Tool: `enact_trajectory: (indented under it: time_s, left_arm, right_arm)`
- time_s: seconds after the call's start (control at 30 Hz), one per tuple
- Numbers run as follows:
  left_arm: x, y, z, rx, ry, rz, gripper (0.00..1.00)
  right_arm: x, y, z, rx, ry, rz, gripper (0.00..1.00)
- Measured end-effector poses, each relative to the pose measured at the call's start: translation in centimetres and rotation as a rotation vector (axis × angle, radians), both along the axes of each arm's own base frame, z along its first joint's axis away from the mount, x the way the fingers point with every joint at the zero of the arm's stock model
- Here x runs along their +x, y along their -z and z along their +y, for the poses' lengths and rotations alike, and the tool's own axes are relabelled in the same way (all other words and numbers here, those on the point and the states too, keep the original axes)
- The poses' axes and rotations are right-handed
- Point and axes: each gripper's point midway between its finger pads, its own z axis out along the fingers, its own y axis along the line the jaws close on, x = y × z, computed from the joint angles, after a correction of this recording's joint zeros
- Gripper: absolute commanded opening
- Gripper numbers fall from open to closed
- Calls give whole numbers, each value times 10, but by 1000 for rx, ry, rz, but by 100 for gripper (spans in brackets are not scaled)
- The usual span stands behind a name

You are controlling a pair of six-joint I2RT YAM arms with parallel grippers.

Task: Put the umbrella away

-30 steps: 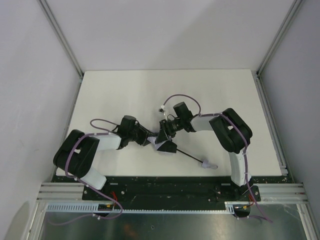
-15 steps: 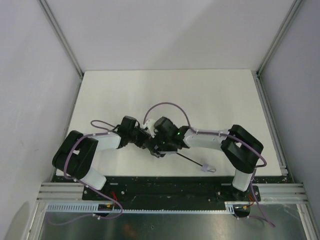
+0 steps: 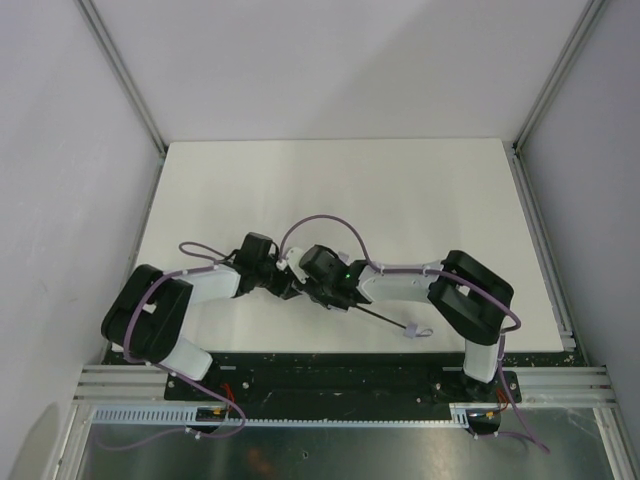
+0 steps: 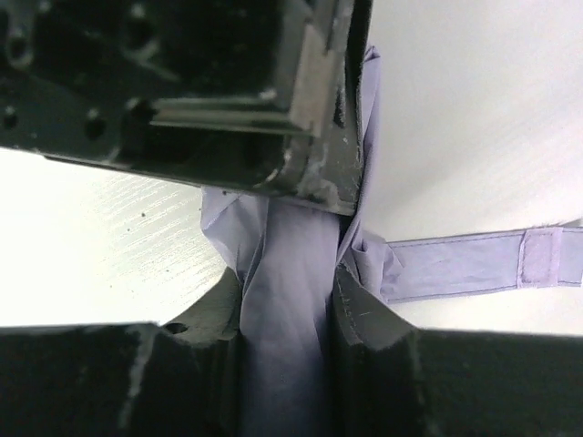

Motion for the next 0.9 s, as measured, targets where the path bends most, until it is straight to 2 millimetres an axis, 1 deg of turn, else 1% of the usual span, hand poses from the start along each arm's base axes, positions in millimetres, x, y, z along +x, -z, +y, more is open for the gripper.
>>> enact_trajectory:
  time_s: [0.03, 0.07, 0.13, 0.17, 0.2, 0.23, 0.3, 0.37, 0.43, 0.5, 0.57, 0.67, 0.73, 0.8, 0.9]
  left_arm:
    - [1, 0, 1, 4, -5, -2, 5]
    - [1, -1, 1, 7, -7, -5, 14]
    - [1, -1, 4, 18, -15, -2, 38]
    - [1, -2, 4, 22, -18, -6, 48]
    - [2, -3, 5, 28, -22, -11, 55]
    - [2, -3, 7, 40, -20, -20, 66]
    - [1, -5, 12, 77, 3, -54, 80]
    - [2, -10, 16, 99, 25, -96, 89]
    - [1, -15, 20, 118, 37, -127, 92]
    - [0, -16, 22, 130, 43, -143, 93]
    - [0, -15, 20, 137, 50, -151, 93]
    - [-1, -13, 15, 144, 69, -157, 91]
    - [0, -12, 8, 137, 87, -160, 87]
    - [2, -11, -2, 125, 111, -163, 80]
    - [3, -8, -14, 111, 132, -155, 65]
  right_arm:
    - [1, 0, 0, -1, -9, -3, 2]
    - [1, 0, 1, 3, -19, 0, 1]
    - [1, -1, 3, 26, -29, 24, 0]
    - [1, -1, 4, 42, -37, 42, 0]
    - [1, -1, 5, 64, -44, 63, 0]
    - [2, -1, 7, 90, -54, 87, 0]
    - [3, -2, 8, 148, -70, 152, 0]
    - [6, -2, 7, 208, -64, 225, 0]
    - [9, -3, 5, 272, -56, 309, 0]
    - [10, -4, 5, 330, -61, 384, 0]
    - [7, -5, 5, 379, -69, 458, 0]
    - [0, -6, 4, 437, -76, 565, 0]
    - [-4, -7, 4, 466, -76, 627, 0]
    - [-6, -7, 4, 491, -72, 677, 0]
    - [-11, -8, 3, 521, -61, 752, 0]
